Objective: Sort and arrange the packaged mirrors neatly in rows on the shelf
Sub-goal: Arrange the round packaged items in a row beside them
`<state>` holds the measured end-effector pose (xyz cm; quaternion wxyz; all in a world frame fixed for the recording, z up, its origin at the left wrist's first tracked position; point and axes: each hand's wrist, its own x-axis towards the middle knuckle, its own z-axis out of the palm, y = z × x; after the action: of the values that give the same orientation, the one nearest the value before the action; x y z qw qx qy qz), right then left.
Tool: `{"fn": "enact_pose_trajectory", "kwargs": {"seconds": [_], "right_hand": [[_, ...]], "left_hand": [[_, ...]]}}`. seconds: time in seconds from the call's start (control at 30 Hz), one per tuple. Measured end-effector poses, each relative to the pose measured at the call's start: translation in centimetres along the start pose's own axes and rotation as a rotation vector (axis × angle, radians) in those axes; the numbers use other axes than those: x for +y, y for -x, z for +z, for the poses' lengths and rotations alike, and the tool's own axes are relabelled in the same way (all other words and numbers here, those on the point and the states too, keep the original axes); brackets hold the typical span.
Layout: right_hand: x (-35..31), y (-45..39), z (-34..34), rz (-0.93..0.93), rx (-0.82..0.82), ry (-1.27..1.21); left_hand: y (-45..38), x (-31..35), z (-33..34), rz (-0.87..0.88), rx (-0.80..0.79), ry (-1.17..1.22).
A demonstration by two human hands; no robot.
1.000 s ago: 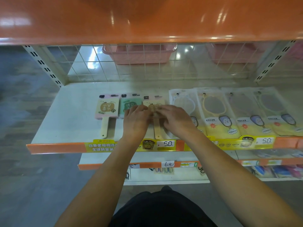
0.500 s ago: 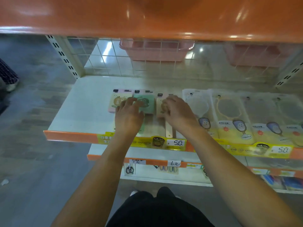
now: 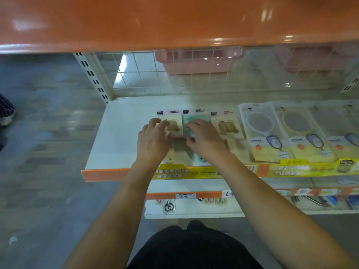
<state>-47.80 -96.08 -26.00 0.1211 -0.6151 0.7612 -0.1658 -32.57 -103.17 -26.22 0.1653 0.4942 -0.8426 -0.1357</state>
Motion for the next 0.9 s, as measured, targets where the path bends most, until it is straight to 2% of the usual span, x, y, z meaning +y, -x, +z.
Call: {"fn": "enact_pose_trajectory", "kwargs": {"seconds": [0.17, 0.37, 0.9], "right_hand": [[-1.1, -1.4, 0.9, -0.007, -0.048, 0.087], [-1.6, -2.0, 1.5, -0.033, 0.019, 0.17], [-1.5, -1.1, 2.0, -0.06, 0.03, 0.098]], "left_hand": [[-0.1, -1.4, 0.0, -0.032, -0.025, 0.122], [-0.2, -1.6, 0.2, -0.031, -0.047, 0.16], [0.8, -1.4, -0.3, -0.033, -0.049, 0.141]]}}
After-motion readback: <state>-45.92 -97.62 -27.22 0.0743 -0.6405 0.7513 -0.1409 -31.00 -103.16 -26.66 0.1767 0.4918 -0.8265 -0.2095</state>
